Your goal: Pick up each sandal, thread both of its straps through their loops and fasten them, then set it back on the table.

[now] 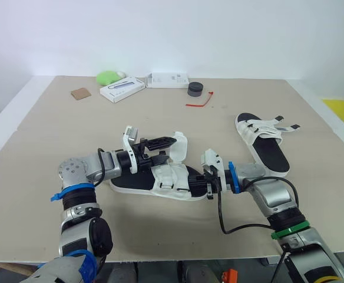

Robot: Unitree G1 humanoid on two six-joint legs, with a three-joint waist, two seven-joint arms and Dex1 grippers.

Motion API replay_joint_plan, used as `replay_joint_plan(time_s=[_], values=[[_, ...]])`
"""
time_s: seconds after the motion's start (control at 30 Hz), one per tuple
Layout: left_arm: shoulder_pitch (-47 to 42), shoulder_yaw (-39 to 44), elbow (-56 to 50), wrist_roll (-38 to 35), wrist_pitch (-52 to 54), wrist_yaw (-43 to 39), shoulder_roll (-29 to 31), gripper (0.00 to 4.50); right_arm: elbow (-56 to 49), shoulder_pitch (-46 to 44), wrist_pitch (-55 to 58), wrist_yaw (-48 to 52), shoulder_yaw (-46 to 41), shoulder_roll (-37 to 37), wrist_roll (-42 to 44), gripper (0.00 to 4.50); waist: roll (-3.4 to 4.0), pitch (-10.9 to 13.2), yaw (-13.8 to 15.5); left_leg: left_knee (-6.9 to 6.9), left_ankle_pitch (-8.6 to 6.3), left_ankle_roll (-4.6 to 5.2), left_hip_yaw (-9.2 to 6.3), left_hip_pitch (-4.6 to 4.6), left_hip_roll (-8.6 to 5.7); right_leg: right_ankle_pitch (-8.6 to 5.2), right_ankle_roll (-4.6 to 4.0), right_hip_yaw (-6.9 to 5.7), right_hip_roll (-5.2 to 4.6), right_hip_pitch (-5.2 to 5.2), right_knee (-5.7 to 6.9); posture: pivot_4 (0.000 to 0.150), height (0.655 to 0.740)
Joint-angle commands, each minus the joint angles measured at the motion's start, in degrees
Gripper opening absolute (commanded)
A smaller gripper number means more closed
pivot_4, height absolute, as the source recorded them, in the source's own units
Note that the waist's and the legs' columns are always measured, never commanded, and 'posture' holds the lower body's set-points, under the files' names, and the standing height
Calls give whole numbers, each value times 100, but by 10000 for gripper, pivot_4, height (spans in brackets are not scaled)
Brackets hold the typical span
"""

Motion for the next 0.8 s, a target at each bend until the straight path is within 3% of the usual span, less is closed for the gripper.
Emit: replay_joint_plan(time_s=[0.03,0.33,0.53,0.8], values=[[45,35,-98,-96,-111,124,-66,44781,365,227,258,-97,280,-112,-370,0,-1,1,1,0,0,-1,0,-2,0,0,0,0,0,0,-1,1500,7400],[-521,-65,130,70,-809,72,86,44781,324,263,260,-87,305,-99,-365,0,-7,4,1,0,-2,-3,-1,-6,-1,0,0,-1,1,-3,-5,1500,7400],[-1085,-323,809,672,-1242,-13,308,44781,320,294,242,-91,325,-84,-379,0,-7,5,-5,-2,-5,-7,-1,-8,-1,0,1,-2,0,-2,-14,1500,7400],[-1550,-543,1520,1059,-1052,-320,280,44781,256,330,286,-110,308,-82,-356,0,-8,6,-7,-8,-6,-9,-1,-11,-1,-2,1,-2,1,-8,-15,1500,7400]])
